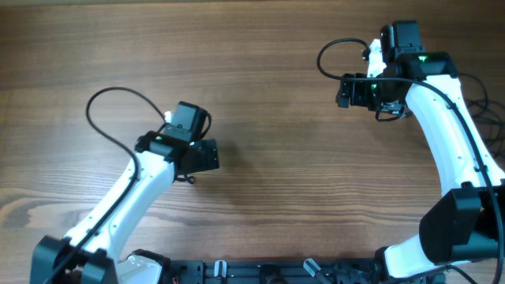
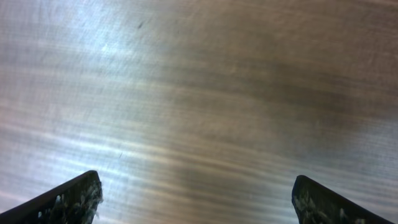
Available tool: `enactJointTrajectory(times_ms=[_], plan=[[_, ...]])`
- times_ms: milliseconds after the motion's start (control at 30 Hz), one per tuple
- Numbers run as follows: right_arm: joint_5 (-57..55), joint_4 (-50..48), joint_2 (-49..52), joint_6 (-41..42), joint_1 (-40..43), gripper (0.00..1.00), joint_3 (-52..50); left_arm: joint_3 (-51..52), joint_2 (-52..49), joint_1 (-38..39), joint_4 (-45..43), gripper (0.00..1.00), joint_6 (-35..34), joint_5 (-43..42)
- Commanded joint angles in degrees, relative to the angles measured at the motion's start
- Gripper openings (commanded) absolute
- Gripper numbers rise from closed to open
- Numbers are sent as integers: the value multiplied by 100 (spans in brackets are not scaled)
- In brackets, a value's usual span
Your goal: Untangle cables
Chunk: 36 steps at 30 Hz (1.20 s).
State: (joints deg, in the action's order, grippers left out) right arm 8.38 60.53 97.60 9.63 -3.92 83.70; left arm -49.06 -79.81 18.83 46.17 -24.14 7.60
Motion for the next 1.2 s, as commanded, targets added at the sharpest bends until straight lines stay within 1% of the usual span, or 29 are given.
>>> enactJointTrajectory(times_ms=[0,100,167,300,400,500,600,733,833,1000,1167], plan=[[46,-37,-280,85,13,88,-216,-46,564,-374,251,100,-184,-542],[42,-341,-765,83,13,88,-686,-44,935,-651,420,100,-166,-699],[22,-857,-1480,90,13,88,-1434,-11,1366,-809,494,100,92,-789],[15,-1624,-2603,101,13,89,-2531,317,2079,-809,282,100,275,-813],[0,-1989,-3425,105,13,98,-3121,789,2723,-809,-87,100,264,-822],[-94,-2072,-4197,103,13,100,-3447,1316,3534,-809,-455,100,267,-820],[-131,-1969,-4741,92,13,100,-3499,1580,4271,-809,-549,100,164,-798],[-129,-1878,-5042,94,13,100,-3499,1611,4787,-809,-503,100,162,-800],[-131,-1840,-5053,94,13,100,-3499,1611,4859,-809,-503,100,162,-800],[-131,-1843,-4872,94,13,100,-3499,1611,4837,-809,-459,100,162,-800],[-131,-1845,-4402,92,13,100,-3499,1611,4837,-809,-459,100,162,-800]])
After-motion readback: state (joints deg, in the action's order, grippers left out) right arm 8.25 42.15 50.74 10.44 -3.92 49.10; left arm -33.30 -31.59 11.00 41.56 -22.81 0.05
